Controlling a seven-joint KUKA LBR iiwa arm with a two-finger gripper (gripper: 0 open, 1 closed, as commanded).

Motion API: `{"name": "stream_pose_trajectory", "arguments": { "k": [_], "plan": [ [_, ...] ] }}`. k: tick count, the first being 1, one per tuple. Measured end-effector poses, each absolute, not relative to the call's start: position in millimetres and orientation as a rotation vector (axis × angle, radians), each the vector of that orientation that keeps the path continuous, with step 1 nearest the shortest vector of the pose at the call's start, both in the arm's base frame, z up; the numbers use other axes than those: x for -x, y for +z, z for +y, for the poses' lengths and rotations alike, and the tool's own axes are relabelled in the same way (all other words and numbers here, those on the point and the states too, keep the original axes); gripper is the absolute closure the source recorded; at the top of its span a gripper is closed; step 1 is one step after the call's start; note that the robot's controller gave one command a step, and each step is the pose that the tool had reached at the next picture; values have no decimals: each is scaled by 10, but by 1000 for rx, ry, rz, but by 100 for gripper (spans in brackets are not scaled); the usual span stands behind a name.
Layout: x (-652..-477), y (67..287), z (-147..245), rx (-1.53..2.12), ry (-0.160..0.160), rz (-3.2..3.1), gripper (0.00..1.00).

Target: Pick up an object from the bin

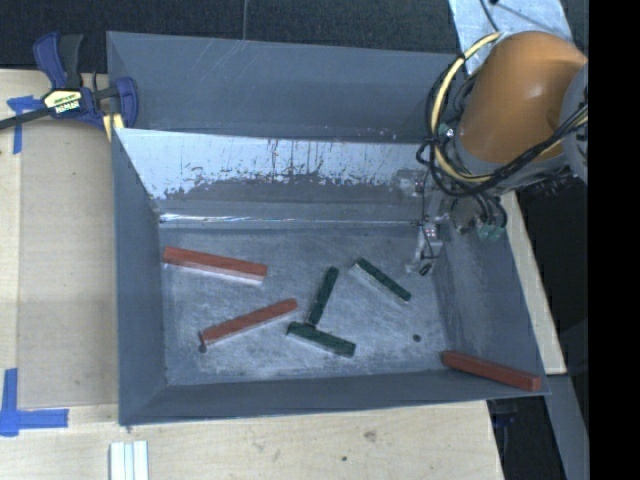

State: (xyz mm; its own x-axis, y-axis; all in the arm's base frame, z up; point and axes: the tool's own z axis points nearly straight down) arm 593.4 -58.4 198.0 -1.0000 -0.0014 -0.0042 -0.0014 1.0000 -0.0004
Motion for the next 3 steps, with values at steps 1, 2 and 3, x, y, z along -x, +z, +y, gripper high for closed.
{"name": "stream_pose_trajectory", "arguments": {
  "k": [1,2,3],
  "plan": [
    [-5567,854,504,-55,5,3148,0],
    [-5009,691,1312,-134,4,3142,0],
    [-5048,712,1258,-144,1,3134,100]
  ]
}}
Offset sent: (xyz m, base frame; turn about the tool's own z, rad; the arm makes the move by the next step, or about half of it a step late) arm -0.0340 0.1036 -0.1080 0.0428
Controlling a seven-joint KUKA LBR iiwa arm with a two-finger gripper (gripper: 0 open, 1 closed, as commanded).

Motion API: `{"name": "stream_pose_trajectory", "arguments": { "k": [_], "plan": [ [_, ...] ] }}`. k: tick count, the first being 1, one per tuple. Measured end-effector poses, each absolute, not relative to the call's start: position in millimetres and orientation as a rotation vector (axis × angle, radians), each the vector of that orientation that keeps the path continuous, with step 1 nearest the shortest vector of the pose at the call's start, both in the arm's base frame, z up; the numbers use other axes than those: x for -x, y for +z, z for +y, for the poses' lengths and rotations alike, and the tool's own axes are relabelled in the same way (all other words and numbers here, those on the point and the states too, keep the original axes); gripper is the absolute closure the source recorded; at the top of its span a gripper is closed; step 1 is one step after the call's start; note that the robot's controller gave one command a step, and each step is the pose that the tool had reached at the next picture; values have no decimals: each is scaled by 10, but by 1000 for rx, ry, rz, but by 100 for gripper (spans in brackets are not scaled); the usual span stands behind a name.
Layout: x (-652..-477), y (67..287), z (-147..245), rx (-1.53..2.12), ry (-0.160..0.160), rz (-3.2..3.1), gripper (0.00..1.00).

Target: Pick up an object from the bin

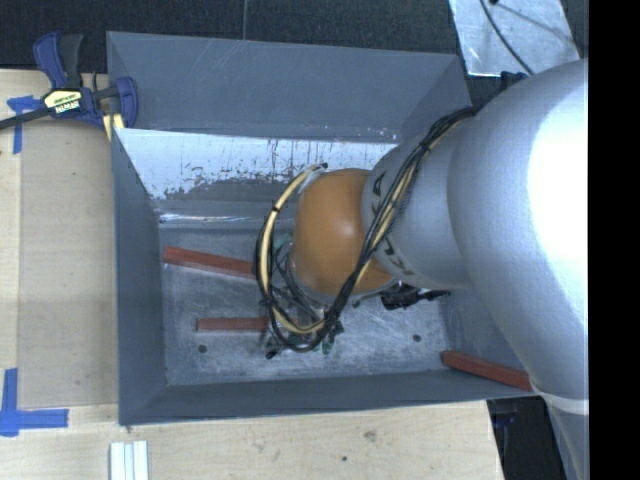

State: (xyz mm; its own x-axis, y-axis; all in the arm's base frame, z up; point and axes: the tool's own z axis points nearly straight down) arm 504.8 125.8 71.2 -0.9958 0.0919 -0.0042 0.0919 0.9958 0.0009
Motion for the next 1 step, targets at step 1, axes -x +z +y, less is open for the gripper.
{"name": "stream_pose_trajectory", "arguments": {
  "k": [1],
  "plan": [
    [-5015,2126,1103,-168,3,3127,100]
  ]
}}
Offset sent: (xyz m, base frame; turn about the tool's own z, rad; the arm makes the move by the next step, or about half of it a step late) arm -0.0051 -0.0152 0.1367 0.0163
